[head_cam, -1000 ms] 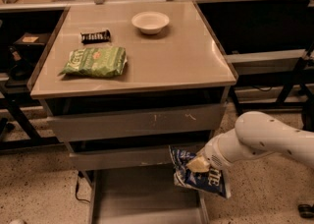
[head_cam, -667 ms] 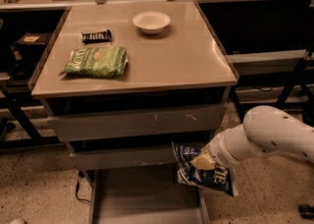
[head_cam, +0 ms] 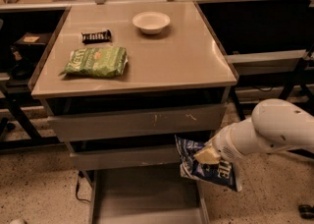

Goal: Pick blue chip bag from bottom drawer and place on counter

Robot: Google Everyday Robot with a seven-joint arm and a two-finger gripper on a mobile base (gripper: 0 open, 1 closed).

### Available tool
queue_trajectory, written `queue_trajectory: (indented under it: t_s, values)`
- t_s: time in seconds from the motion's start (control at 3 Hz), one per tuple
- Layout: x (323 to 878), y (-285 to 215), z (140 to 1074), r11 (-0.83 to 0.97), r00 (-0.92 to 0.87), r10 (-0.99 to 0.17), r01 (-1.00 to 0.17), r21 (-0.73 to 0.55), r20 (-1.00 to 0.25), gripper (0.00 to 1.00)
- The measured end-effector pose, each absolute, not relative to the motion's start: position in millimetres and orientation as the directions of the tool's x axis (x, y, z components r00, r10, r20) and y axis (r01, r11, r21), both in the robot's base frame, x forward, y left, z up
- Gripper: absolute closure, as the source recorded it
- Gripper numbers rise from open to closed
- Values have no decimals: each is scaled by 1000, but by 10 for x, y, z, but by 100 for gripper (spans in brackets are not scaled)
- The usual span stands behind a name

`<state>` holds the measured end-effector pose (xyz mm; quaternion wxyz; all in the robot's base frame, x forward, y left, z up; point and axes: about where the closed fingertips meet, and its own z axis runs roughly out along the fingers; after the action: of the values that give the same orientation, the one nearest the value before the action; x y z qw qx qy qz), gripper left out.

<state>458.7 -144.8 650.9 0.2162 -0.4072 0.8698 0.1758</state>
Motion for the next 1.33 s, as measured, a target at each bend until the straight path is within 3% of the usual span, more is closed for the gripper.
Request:
queue_trajectory:
  t_s: [1.0,1.33]
  values:
    - [4914,-1900,7924,672,-526,-609,-740,-34,-594,100]
    - [4914,-1896,7921,672,-527,-609,-740,-33,-593,100]
